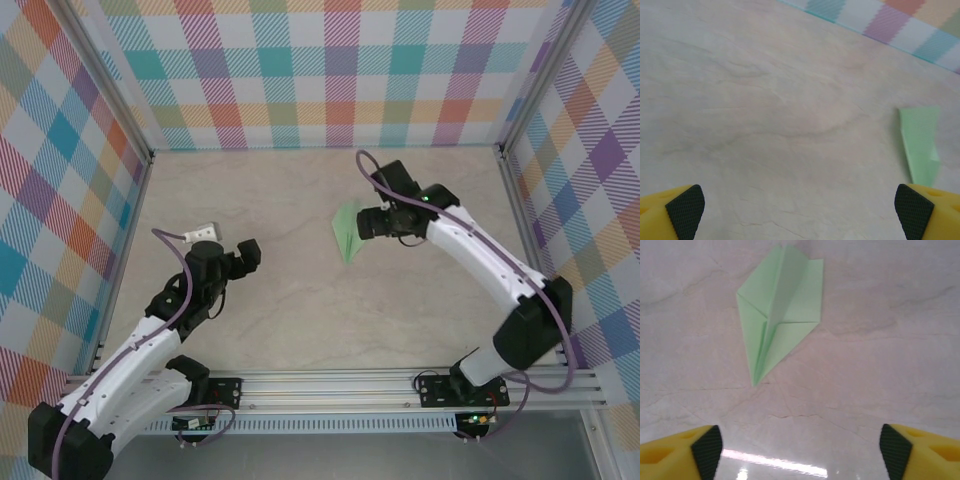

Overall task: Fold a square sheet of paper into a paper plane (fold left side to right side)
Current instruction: Place the paper plane at the center of the table, then reset both arms

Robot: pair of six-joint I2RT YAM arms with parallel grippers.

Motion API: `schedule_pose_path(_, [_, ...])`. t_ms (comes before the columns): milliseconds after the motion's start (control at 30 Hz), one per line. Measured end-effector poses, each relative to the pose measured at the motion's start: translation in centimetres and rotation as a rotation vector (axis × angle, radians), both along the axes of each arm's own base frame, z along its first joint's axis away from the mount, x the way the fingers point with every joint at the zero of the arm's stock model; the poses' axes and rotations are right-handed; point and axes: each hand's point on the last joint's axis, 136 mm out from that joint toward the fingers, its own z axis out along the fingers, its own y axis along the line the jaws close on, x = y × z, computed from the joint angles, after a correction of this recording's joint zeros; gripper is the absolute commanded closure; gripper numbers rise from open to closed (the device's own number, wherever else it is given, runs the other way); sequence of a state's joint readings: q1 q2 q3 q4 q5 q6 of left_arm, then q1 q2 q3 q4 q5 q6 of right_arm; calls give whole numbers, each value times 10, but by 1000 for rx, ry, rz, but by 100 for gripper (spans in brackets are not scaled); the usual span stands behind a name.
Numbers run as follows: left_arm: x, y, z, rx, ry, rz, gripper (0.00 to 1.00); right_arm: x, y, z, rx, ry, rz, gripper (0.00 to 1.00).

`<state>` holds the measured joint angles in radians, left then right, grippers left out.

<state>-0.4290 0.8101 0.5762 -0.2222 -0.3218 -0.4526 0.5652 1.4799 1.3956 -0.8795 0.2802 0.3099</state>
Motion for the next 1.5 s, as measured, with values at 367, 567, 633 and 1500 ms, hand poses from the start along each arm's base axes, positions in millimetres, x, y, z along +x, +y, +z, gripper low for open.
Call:
schedule_pose_path(367, [26, 52, -16, 322, -32, 212, 0, -34, -160, -60, -18, -281, -377, 0])
schedule_pose_path(567, [43, 64, -57, 472, 36, 191, 0, -41, -193, -129, -50, -292, -446, 0])
schedule_pose_path(633, [47, 66, -72, 490, 53, 171, 0, -33, -195, -136, -50, -307, -438, 0])
schedule_pose_path(1500, [97, 66, -123, 317, -25, -37, 0, 68, -150, -123, 144, -567, -132, 0])
